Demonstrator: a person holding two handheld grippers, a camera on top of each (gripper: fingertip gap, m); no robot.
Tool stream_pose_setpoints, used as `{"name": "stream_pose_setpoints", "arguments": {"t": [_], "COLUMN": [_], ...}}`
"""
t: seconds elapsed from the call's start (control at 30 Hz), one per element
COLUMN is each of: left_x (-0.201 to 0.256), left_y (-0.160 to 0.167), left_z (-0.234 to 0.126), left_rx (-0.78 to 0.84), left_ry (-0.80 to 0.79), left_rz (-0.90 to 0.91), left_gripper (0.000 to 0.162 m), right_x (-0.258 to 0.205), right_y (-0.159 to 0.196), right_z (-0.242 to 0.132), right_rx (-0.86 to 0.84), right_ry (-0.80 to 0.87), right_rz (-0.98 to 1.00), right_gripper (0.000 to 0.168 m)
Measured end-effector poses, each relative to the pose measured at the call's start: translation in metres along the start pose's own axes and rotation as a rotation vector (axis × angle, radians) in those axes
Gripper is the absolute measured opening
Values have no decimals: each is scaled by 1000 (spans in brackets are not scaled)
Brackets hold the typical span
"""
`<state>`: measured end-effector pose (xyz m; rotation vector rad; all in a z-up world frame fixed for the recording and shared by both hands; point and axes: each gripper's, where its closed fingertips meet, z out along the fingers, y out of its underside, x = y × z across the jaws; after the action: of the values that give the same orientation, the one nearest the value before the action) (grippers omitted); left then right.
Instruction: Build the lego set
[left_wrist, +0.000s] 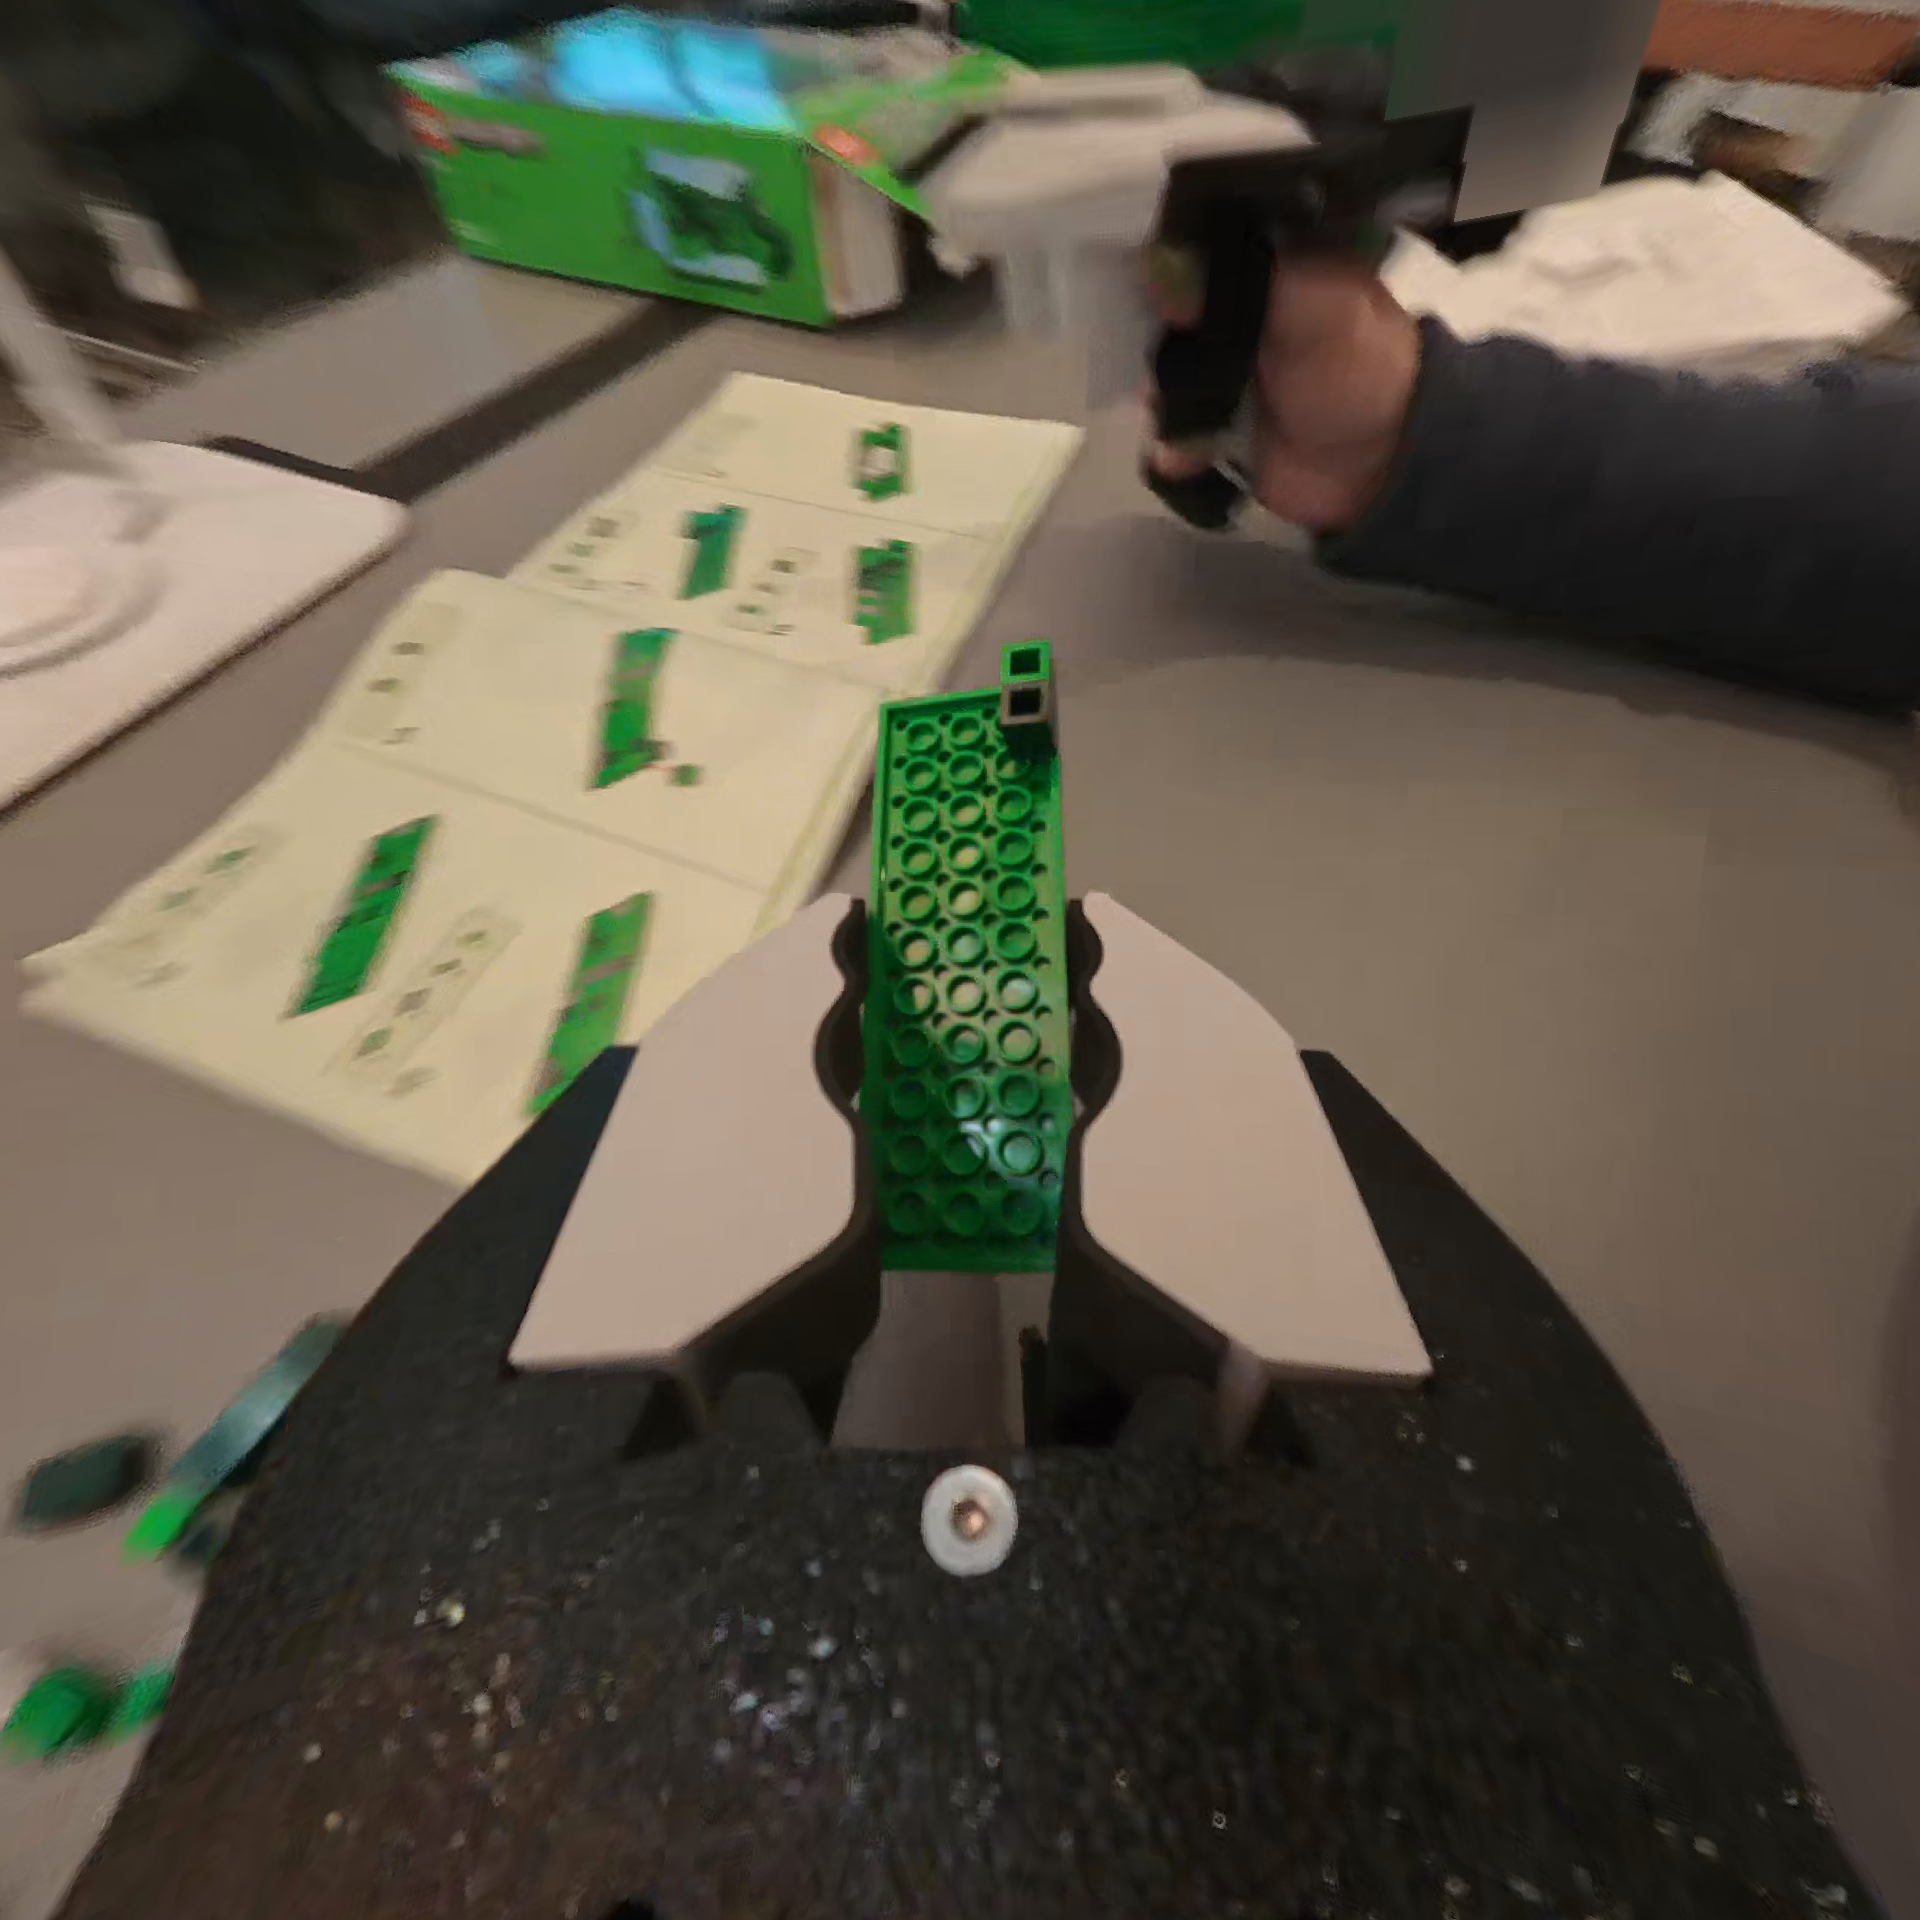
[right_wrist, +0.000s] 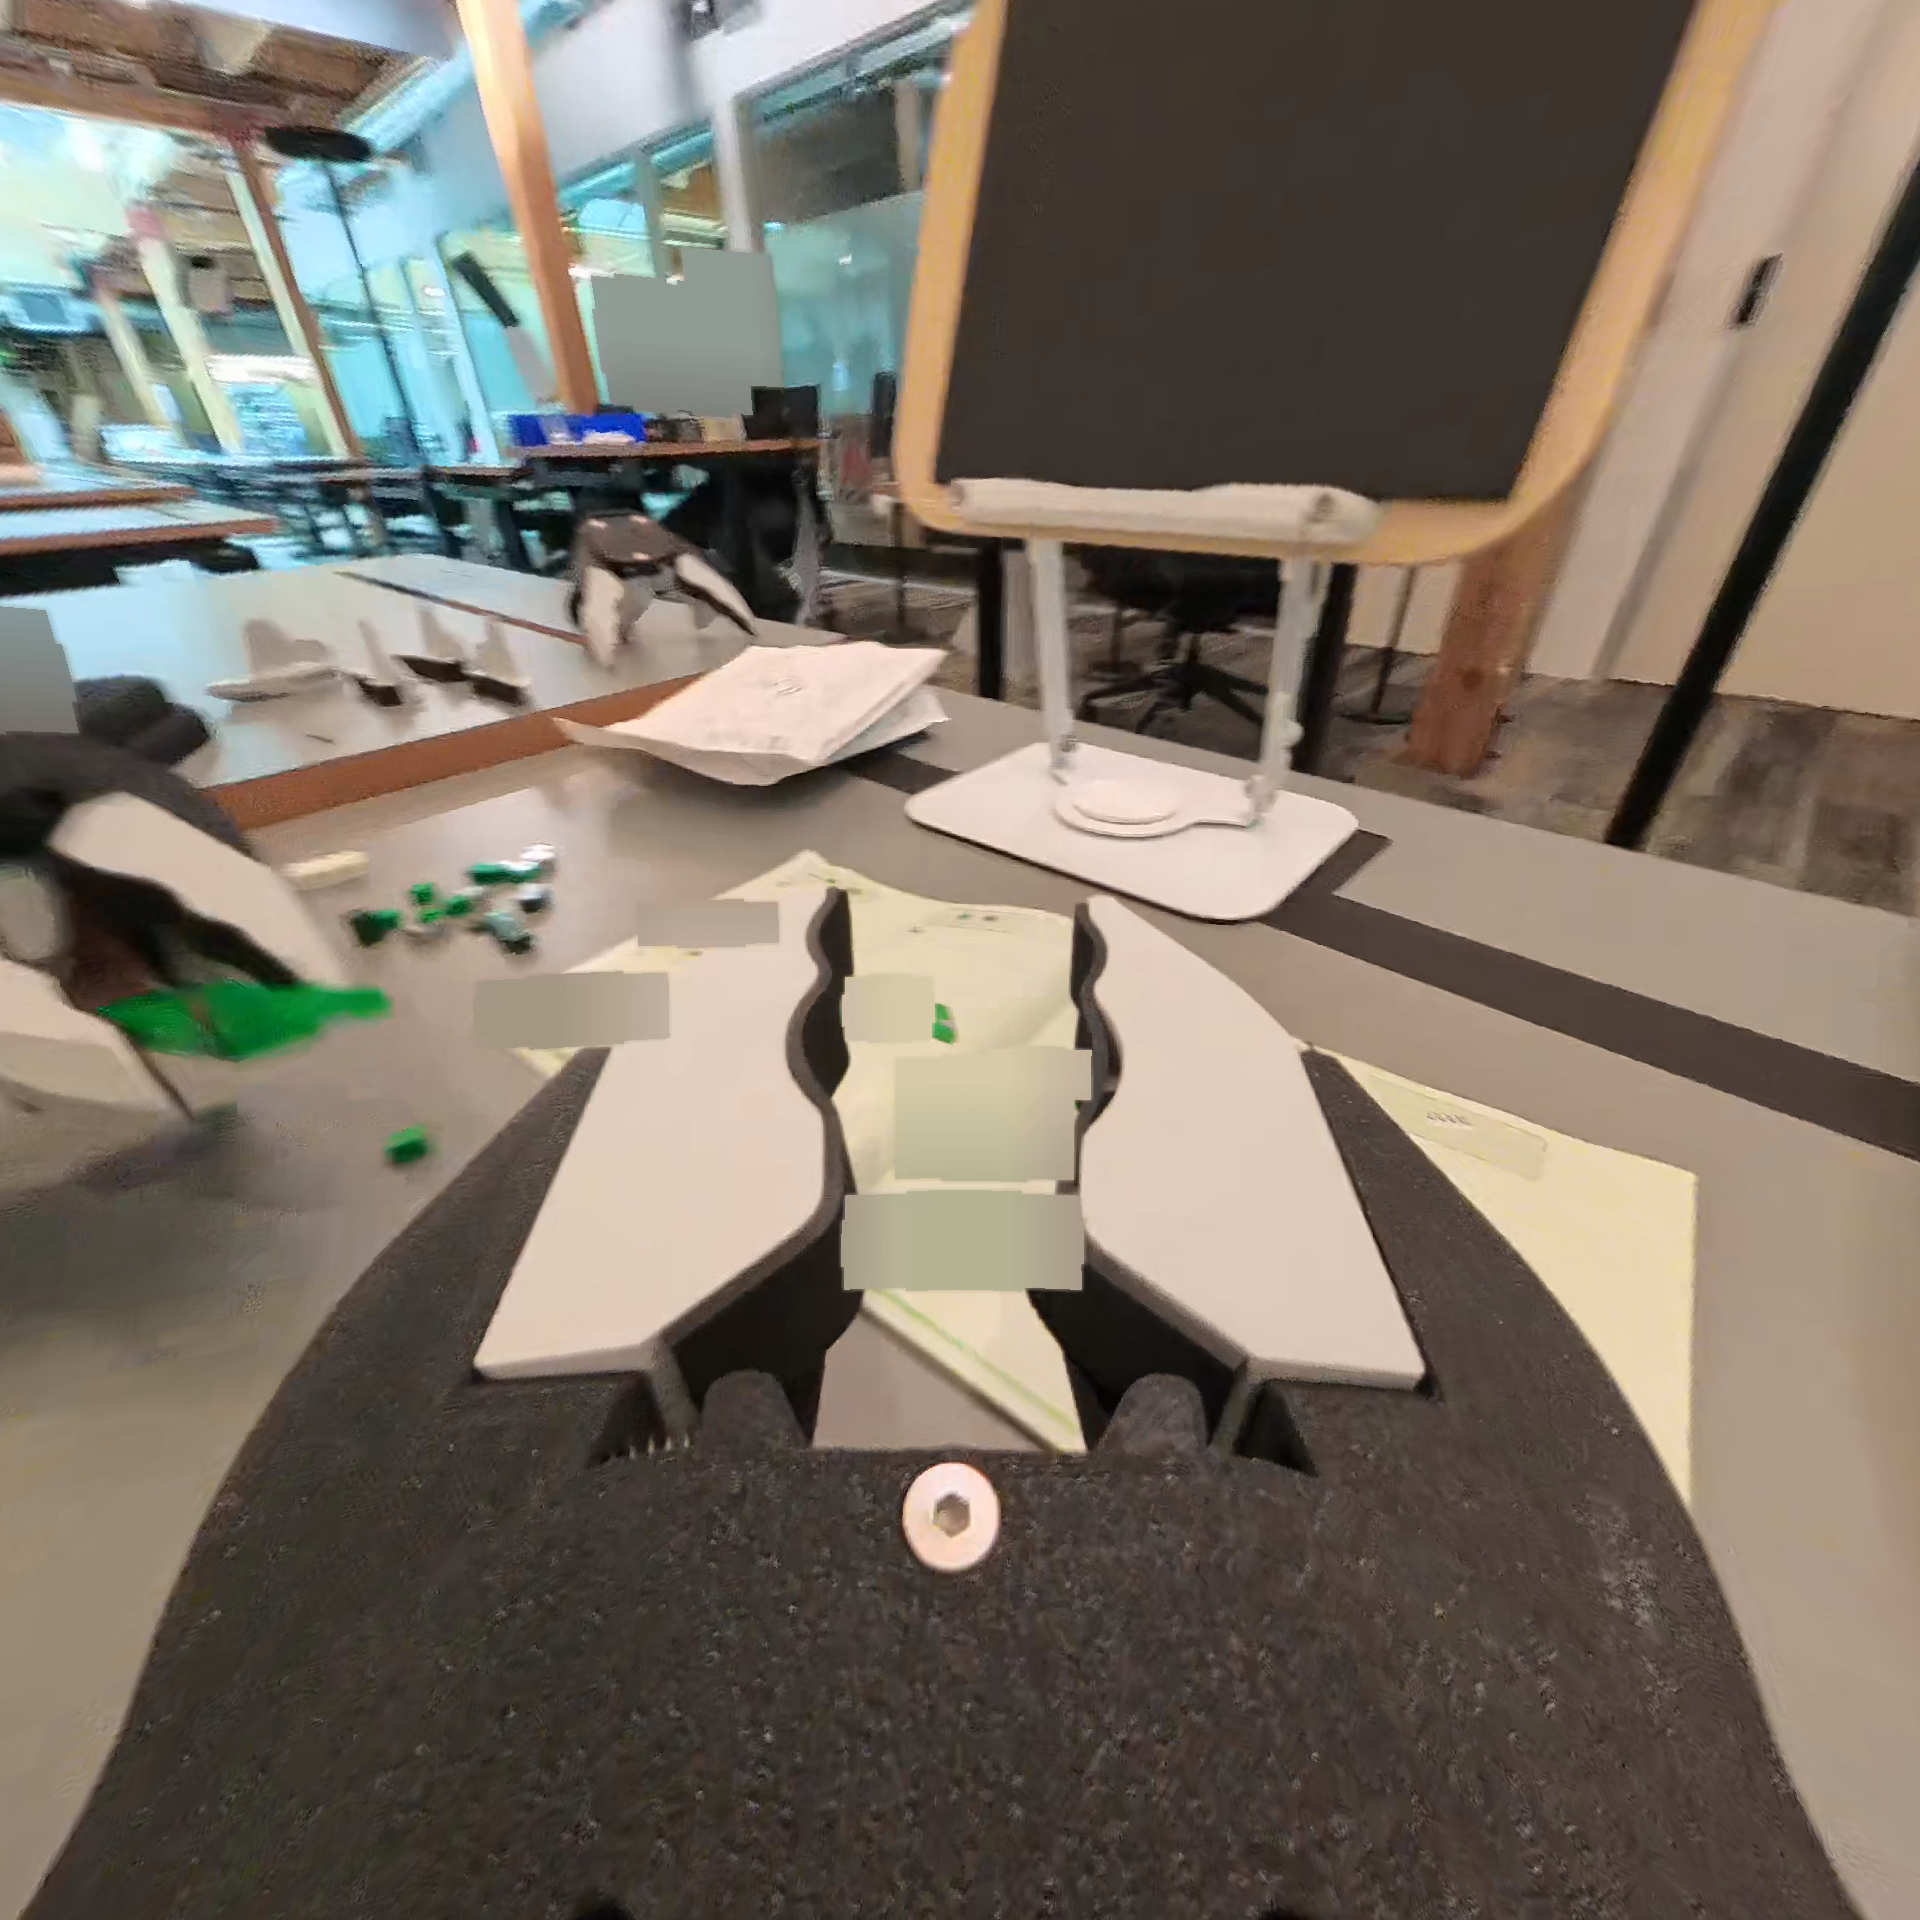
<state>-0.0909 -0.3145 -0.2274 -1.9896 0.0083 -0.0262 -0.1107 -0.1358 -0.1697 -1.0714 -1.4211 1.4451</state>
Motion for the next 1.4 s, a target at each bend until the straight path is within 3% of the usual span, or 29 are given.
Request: {"name": "stream_pose_setpoints", "arguments": {"t": [0.07,0.13,0.27,0.4,0.47,0.57,0.73,1.0,1.1,1.23,1.33,1.4], "left_x": [-29,-51,-73,-73,-69,-53,-42,-34,-36,-21,-12,-11], "left_y": [-3,-7,-4,-1,3,13,25,42,48,49,45,44], "left_z": [-23,-46,-66,-63,-55,-40,-34,-27,-24,-22,-26,-28], "left_rx": [80,164,230,195,157,98,33,-89,-149,-156,-150,-166], "left_ry": [-138,-213,-307,-380,-360,-202,-94,-90,-142,-57,-12,-20], "left_rz": [-26,-81,-109,-15,8,-22,-1,187,305,344,360,372], "left_gripper": [36,36,36,36,36,36,36,36,36,36,36,36], "right_x": [16,6,-59,-122,-153,-177,-180,-189,-187,-177,-183,-194], "right_y": [16,27,45,58,68,74,75,58,55,66,66,65], "right_z": [2,4,13,27,29,28,37,57,53,48,43,37], "right_rx": [-7,-48,-140,-247,-308,-306,-306,-220,-197,-294,-324,-432], "right_ry": [78,31,-195,-367,-510,-674,-892,-1011,-1018,-1032,-1064,-1111], "right_rz": [-31,-11,86,13,-69,-233,-251,-119,-91,-116,-161,-112], "right_gripper": [34,30,19,20,21,24,24,56,54,36,37,43]}}
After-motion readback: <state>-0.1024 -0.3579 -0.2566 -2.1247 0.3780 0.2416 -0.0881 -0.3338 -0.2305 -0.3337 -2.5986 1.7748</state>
